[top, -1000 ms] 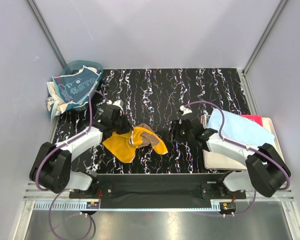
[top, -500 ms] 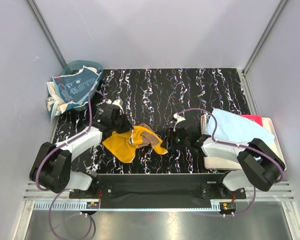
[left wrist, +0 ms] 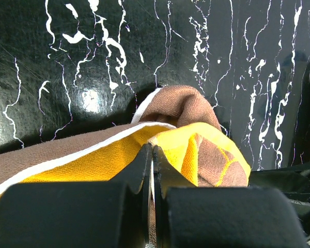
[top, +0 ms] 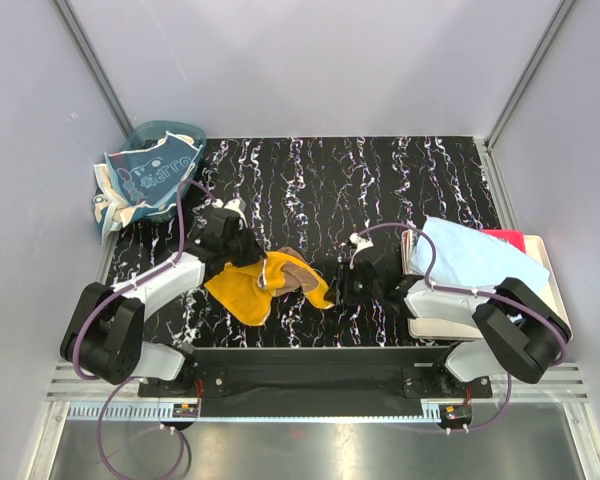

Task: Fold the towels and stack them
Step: Flatten out the crumpled towel

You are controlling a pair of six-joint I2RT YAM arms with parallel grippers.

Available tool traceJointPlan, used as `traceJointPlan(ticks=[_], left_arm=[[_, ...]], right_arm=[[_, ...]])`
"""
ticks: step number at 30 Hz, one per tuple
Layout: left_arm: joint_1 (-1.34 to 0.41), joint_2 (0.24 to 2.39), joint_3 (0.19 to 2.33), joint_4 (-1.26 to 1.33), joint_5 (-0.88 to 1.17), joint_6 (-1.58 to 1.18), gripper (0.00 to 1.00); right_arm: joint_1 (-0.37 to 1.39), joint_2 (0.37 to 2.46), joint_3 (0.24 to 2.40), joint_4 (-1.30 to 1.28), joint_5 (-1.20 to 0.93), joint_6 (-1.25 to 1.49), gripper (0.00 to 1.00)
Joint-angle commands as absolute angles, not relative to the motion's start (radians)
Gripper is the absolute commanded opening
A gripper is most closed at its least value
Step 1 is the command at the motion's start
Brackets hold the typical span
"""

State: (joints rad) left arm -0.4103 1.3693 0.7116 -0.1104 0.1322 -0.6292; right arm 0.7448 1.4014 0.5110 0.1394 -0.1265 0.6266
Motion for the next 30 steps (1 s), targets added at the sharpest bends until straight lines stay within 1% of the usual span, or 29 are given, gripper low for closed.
traceJointPlan(ticks=[1,8,13,21,23,27,28,29,30], left_arm=[[-0.405,1.374,0.733,-0.061,0.144,-0.623,0.00],[-0.405,1.377,0.738,-0.063,0.144,-0.623,0.00],[-0.405,1.377,0.742,-0.064,0.149,-0.623,0.00],[-0.405,1.376,0.753,-0.067,0.155,-0.624,0.00],[-0.405,1.374,0.752,-0.067,0.155,-0.624,0.00],[-0.405,1.367,0.756,-0.074,0.158,-0.621,0.00],[-0.405,1.364,0.762,-0.078,0.158,-0.618,0.00],[-0.405,1.353,0.765,-0.087,0.158,-0.615,0.00],[-0.403,1.345,0.768,-0.092,0.156,-0.614,0.00]], right_arm=[[0.759,1.425,0.502,0.215,-0.149,0.640,0.48],[0.762,1.417,0.502,0.192,-0.129,0.647,0.38],[0.761,1.397,0.483,0.184,-0.129,0.655,0.35],[0.762,1.413,0.485,0.212,-0.156,0.661,0.35],[0.762,1.427,0.486,0.222,-0.163,0.666,0.32],[0.764,1.421,0.495,0.206,-0.147,0.675,0.20],[0.764,1.396,0.502,0.165,-0.137,0.673,0.12],[0.764,1.381,0.509,0.134,-0.100,0.667,0.07],[0.762,1.361,0.537,0.099,-0.078,0.661,0.05]])
